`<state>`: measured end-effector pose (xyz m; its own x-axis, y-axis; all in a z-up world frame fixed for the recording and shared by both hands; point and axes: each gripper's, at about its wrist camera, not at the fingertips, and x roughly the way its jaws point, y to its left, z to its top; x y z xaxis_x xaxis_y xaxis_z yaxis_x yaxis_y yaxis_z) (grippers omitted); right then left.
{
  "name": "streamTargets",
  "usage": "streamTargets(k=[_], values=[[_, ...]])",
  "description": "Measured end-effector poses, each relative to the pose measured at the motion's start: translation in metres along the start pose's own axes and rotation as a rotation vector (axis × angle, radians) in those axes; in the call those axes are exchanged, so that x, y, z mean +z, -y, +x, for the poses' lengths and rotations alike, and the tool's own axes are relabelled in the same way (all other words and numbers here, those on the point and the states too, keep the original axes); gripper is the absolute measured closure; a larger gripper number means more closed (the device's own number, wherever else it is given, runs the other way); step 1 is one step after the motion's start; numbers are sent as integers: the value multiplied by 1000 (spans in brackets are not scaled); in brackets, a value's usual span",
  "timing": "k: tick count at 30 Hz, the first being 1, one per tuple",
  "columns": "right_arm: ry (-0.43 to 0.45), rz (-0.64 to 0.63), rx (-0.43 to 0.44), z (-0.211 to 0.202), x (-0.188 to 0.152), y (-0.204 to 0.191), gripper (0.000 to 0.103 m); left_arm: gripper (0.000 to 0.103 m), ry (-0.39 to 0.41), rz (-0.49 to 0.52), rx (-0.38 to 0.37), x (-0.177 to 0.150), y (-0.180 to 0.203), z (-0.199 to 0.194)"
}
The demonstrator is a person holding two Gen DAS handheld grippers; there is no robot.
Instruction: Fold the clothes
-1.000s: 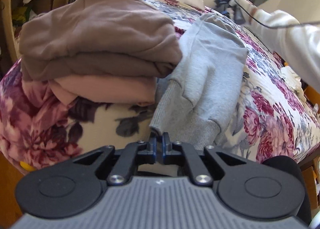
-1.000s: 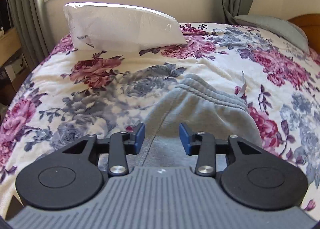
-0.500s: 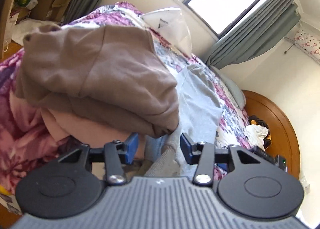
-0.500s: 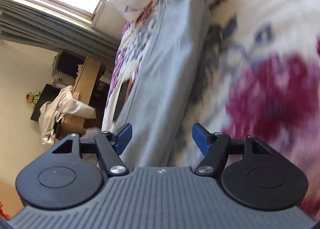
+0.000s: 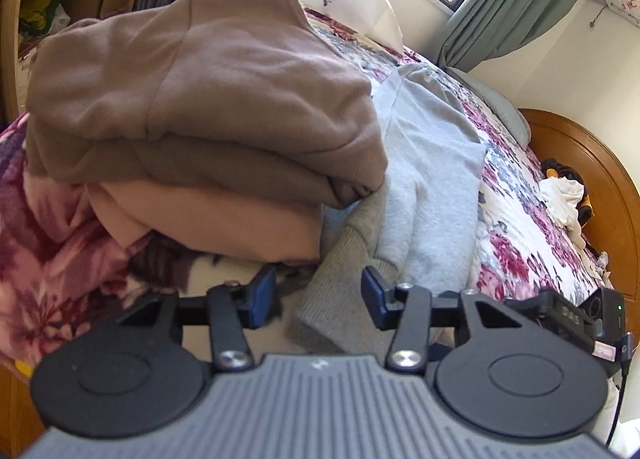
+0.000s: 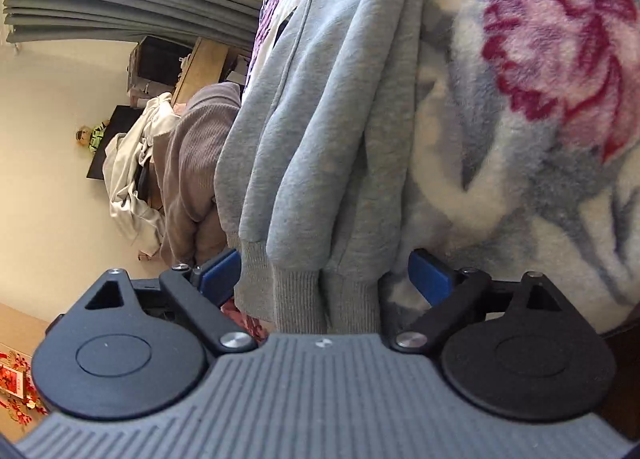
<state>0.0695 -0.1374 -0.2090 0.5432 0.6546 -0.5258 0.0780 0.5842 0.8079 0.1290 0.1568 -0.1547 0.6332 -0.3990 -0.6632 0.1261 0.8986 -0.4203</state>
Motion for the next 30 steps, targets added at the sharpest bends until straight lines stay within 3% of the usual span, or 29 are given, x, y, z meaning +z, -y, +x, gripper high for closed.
streamTargets(k=[1,2,3,5,7,11,14,19,25,30], values=[[5,-30,-35,6,-1,-7,33,57,-6,11,16,-2,-1,-1],[2,-61,-61,8,-1,-15,65,57,-2,38,46,-4,0,-5],[-3,-92,-85,9,-2,-23,77,57,1,71,50,-5,1,-9],[14,-138,-76,4,-2,-37,83,57,35,191,108,-8,12,-22],[49,-169,-40,-12,0,-57,84,56,90,353,151,-18,25,-38],[109,-106,73,-53,12,-85,88,44,275,715,216,-55,49,-77],[159,-73,164,-86,24,-105,91,44,349,895,220,-82,60,-92],[232,5,320,-156,31,-121,92,40,409,1035,152,-109,100,-103],[294,77,388,-205,23,-121,92,33,544,1151,113,-136,150,-120],[298,88,408,-230,9,-115,92,25,700,1143,188,-143,180,-131]])
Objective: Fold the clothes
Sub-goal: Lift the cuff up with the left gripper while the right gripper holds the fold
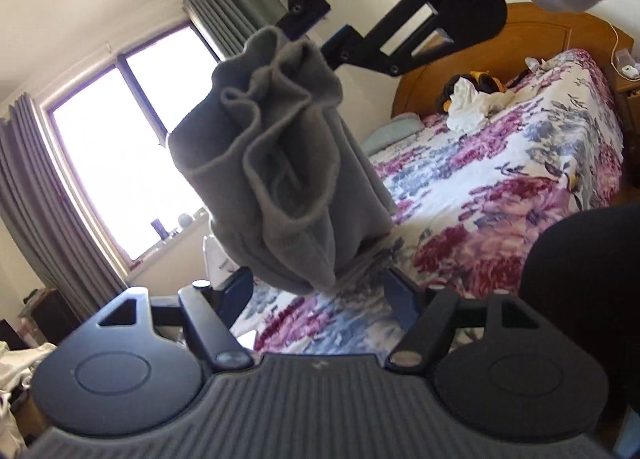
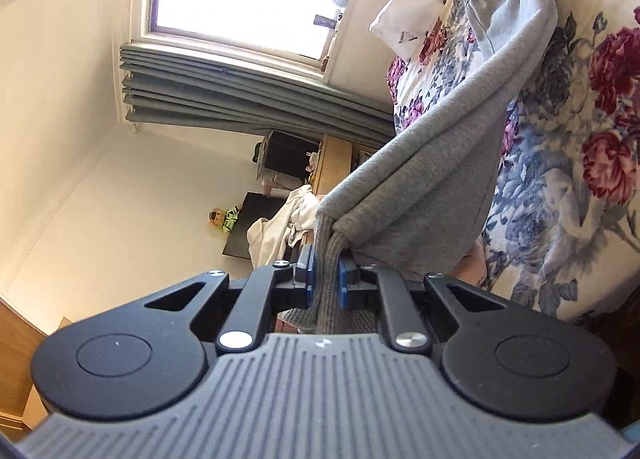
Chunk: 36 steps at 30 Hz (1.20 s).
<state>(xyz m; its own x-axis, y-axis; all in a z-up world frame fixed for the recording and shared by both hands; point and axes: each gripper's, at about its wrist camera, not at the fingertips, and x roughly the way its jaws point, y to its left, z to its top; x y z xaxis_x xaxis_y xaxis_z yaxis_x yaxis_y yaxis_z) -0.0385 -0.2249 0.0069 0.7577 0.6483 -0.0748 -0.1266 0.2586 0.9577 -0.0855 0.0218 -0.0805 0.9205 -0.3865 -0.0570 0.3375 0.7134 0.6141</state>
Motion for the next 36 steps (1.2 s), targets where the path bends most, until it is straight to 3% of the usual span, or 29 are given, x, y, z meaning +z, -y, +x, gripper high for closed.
streamTargets(k=[2,6,8,10,12,13,14,16,22,28,33,36], values=[[-5,-5,8,-10,-3,-4,92,20,26,15,42,4,2,0],[-21,-17,10,-35,-8,-14,92,20,100,1,97,14,-6,-13],[-40,-31,18,-52,-8,-20,92,20,149,-8,88,20,-12,-24],[-62,-37,28,-69,-9,-28,92,22,218,-15,30,25,-17,-40],[-78,-67,50,-85,-10,-39,92,38,227,-69,-96,34,-25,-45],[-83,-80,60,-89,-8,-41,92,58,231,-96,-161,38,-29,-47],[-88,-92,69,-93,-6,-42,92,69,224,-127,-194,43,-33,-47],[-82,-113,75,-98,1,-41,92,78,200,-184,-239,48,-39,-40],[-60,-42,59,-87,27,-6,91,85,136,-279,-282,38,-41,4],[-56,33,60,-72,58,25,91,86,89,-291,-301,45,-31,53],[-17,53,50,-43,129,37,91,87,93,-255,-277,73,-38,122],[35,4,24,-5,197,28,91,84,37,-266,-167,102,-45,206]])
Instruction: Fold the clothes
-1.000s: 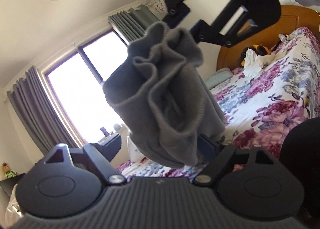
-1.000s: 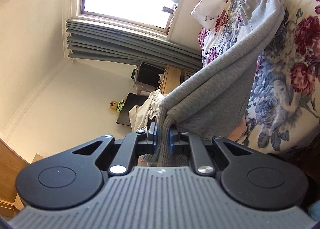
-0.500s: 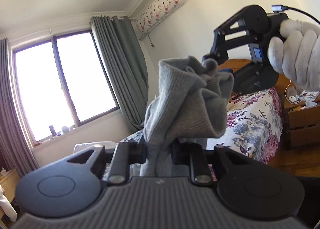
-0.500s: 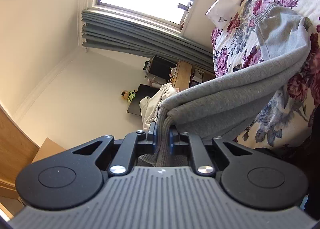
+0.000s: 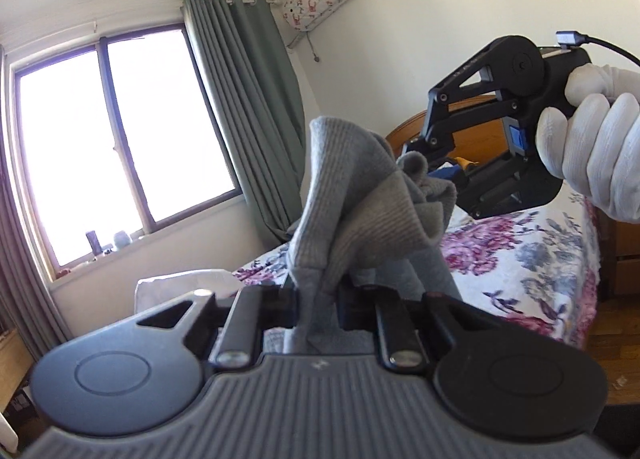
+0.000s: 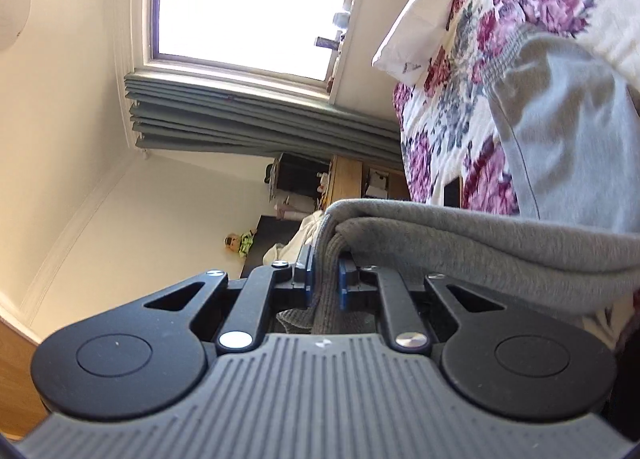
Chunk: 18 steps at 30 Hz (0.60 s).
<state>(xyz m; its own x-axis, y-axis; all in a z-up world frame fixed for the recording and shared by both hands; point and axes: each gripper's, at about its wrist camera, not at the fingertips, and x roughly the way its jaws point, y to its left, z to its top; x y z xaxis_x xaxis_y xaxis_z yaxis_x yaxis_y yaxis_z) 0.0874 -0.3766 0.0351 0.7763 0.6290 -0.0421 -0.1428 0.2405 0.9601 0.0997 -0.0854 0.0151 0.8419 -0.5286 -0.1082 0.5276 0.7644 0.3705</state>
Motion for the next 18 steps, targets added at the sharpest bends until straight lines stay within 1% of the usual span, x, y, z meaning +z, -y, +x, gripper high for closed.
streamTargets(k=[1,2,4,5,6,7,8,9,10,11,12,13,14,15,16,17,18], values=[[12,-28,-21,15,22,-2,90,74,-34,-9,64,7,-7,28],[23,-57,-43,30,43,-3,87,60,-68,-18,128,14,-14,57],[58,-170,-150,79,101,7,83,47,-159,-55,211,11,-27,100],[63,-196,-205,87,113,11,79,47,-206,-73,252,9,-34,122],[79,-223,-288,93,123,24,67,48,-225,-85,276,6,-37,124],[95,-250,-373,100,134,37,58,46,-234,-102,280,-1,-37,119],[110,-286,-397,96,134,44,41,41,-242,-118,283,-9,-38,113],[108,-343,-389,86,131,59,29,38,-251,-135,286,-16,-39,107],[106,-403,-379,75,126,73,23,32,-268,-138,256,-28,-35,99],[100,-430,-396,63,120,87,16,30,-285,-139,223,-39,-31,92],[94,-447,-410,50,112,103,16,30,-302,-141,191,-51,-27,84],[79,-461,-422,39,102,115,16,30,-335,-130,159,-64,-15,77],[64,-476,-433,29,93,127,16,30,-348,-113,133,-72,-7,69],[44,-513,-465,16,74,142,17,30,-360,-94,107,-79,1,61],[23,-552,-498,3,55,157,17,30,-344,-30,85,-89,15,48],[9,-651,-539,-4,32,163,17,30,-325,36,64,-98,30,34],[-4,-756,-579,-11,8,168,17,30,-303,113,37,-100,39,25]])
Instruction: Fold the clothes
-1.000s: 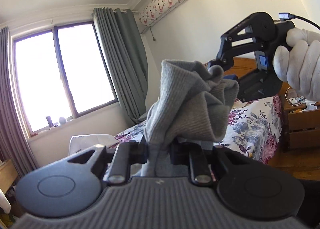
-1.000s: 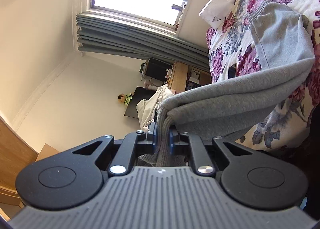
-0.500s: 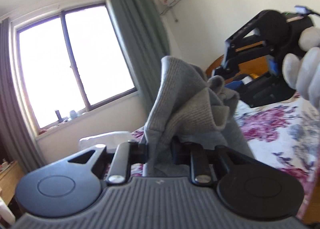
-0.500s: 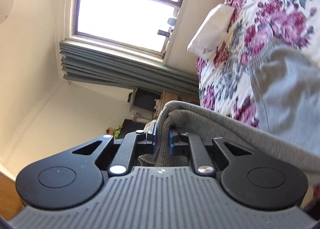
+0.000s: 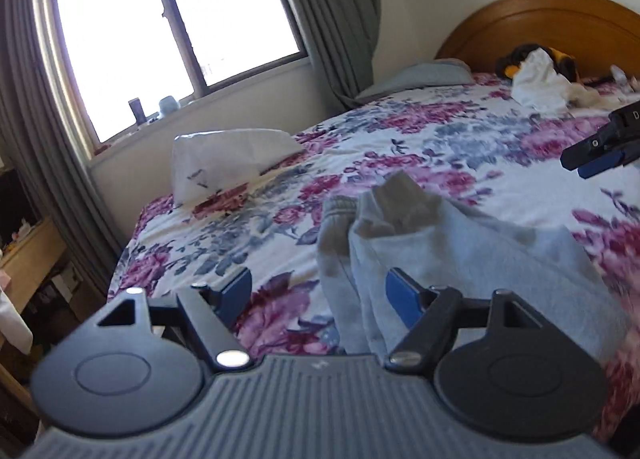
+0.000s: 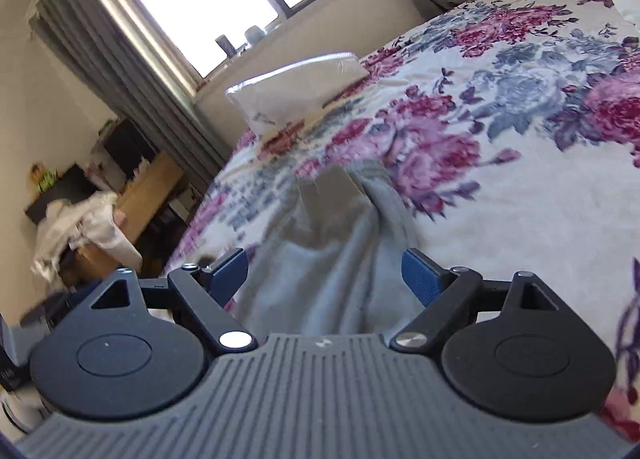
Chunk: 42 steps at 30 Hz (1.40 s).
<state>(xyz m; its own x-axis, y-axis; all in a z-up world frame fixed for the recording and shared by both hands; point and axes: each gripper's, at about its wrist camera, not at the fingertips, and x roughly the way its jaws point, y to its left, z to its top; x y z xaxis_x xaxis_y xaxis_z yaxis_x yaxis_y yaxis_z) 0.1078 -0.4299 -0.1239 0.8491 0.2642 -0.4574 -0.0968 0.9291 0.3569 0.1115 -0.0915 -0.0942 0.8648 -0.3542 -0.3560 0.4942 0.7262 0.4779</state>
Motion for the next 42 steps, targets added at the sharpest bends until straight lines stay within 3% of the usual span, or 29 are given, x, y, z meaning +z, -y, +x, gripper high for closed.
streamTargets(k=[3,5,6,8,10,13,15,16,17,18,20,24,30,34,36,38,39,40,41,42], values=[[-8,-399,-112,-18,-61,-35,18,30,107,389,-84,-30,19,-16],[-31,-698,-121,-29,-99,-59,18,27,181,713,-140,-61,39,-27],[-37,-893,-109,-37,-124,-73,18,25,187,778,-146,-71,43,-22],[-29,-1051,-92,-45,-141,-89,18,18,170,911,-155,-87,54,-17],[9,-1153,-106,-47,-147,-104,18,18,145,916,-129,-90,60,-6],[36,-1237,-86,-35,-141,-119,19,19,94,821,-91,-79,69,13],[17,-1287,-62,-21,-138,-123,22,44,48,742,-106,-69,69,24],[-5,-1317,-55,-12,-139,-126,24,75,16,708,-140,-64,68,27],[-35,-1332,-61,-5,-141,-126,39,81,-17,676,-174,-60,66,29],[-66,-1346,-67,2,-143,-125,77,84,-16,662,-183,-58,64,28],[-129,-1277,-59,6,-138,-128,86,90,-3,612,-193,-51,56,19],[-52,-1101,-63,-29,-113,-141,91,92,56,464,-210,-29,29,-18],[17,-771,133,-142,-56,-160,91,92,175,302,-324,27,-24,-111],[86,-601,193,-160,-7,-150,91,91,194,236,-311,52,-39,-95],[107,-547,183,-138,13,-140,91,90,156,186,-261,61,-39,-60],[131,-448,126,-96,42,-124,88,76,91,111,-195,74,-38,-12],[142,-387,74,-78,54,-114,78,68,39,73,-95,78,-37,16],[152,-305,-26,-55,63,-102,72,51,-15,35,9,82,-35,44],[161,-220,-129,-31,73,-89,68,50,-80,13,132,82,-36,70],[170,-135,-233,-7,82,-77,68,50,-99,-6,173,80,-40,74]])
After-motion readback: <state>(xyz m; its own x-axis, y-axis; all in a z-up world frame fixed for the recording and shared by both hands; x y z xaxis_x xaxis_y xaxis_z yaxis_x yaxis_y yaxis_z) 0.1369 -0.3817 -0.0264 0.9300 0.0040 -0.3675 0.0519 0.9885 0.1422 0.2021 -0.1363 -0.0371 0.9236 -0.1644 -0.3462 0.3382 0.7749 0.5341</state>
